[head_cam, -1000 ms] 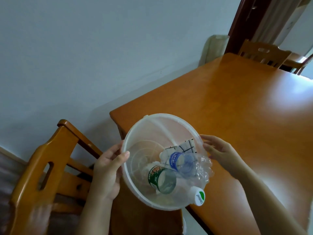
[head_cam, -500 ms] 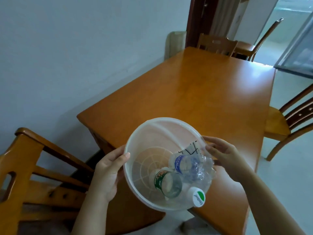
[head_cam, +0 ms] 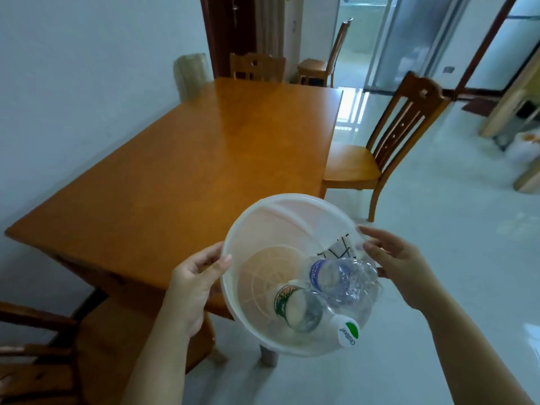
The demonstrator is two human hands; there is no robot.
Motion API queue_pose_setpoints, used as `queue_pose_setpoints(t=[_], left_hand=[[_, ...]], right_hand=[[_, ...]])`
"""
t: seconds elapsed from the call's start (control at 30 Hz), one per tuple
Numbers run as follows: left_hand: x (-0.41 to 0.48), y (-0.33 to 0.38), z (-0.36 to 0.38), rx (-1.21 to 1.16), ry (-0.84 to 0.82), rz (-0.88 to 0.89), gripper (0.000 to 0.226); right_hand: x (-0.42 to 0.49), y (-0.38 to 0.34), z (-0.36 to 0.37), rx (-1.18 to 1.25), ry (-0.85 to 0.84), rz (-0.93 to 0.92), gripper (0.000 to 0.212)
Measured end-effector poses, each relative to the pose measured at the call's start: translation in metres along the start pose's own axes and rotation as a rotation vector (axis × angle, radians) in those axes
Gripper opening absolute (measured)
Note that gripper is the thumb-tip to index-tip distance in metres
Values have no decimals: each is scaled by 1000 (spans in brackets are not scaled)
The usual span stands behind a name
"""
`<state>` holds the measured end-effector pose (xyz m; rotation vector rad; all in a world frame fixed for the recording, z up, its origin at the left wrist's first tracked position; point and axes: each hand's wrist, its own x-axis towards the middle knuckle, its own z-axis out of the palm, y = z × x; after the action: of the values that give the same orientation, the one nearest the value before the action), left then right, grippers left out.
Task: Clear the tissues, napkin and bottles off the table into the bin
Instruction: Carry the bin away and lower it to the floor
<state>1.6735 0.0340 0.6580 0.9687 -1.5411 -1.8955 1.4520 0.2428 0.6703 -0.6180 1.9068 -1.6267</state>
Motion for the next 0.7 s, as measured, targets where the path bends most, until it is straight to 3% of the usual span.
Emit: queue_pose_setpoints(t=[0.37, 0.7], left_hand=[[2, -21, 165, 118, -275, -66, 44], [92, -60, 283, 144, -317, -79, 29]], right_hand=[[-64, 43, -148, 16, 351, 2, 34], [9, 85, -231, 6, 503, 118, 28]])
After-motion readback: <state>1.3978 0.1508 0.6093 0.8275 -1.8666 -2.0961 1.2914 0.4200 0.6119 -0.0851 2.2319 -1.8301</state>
